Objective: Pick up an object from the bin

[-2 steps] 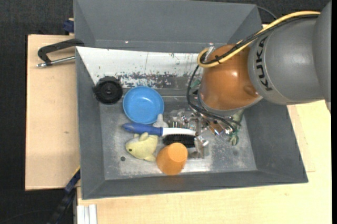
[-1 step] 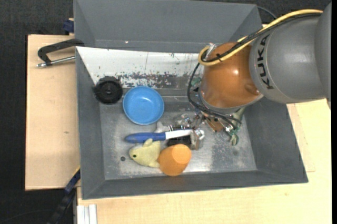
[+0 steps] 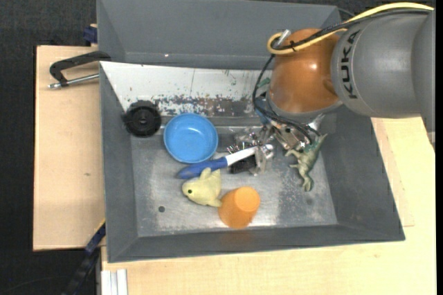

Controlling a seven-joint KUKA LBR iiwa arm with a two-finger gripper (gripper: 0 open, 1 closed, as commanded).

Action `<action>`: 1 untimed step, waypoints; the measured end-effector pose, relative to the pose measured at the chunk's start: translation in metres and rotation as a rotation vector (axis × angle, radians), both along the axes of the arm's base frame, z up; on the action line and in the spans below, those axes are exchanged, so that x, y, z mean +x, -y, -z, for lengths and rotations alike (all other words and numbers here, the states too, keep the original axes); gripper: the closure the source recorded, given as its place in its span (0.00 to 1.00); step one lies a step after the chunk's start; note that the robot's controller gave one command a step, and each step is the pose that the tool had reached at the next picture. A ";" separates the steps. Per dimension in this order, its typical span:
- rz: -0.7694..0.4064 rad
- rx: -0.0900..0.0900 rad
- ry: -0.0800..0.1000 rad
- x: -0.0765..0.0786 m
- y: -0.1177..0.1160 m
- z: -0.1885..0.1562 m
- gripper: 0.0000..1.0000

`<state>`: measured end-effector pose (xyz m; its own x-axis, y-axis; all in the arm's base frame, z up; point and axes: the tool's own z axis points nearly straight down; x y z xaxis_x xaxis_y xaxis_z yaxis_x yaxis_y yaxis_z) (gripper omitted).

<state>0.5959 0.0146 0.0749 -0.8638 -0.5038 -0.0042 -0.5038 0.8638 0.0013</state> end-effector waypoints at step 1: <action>0.006 -0.002 0.012 0.003 0.011 -0.133 1.00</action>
Offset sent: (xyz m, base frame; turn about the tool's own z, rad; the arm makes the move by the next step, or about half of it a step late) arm 0.0003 -0.0110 0.1273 0.0043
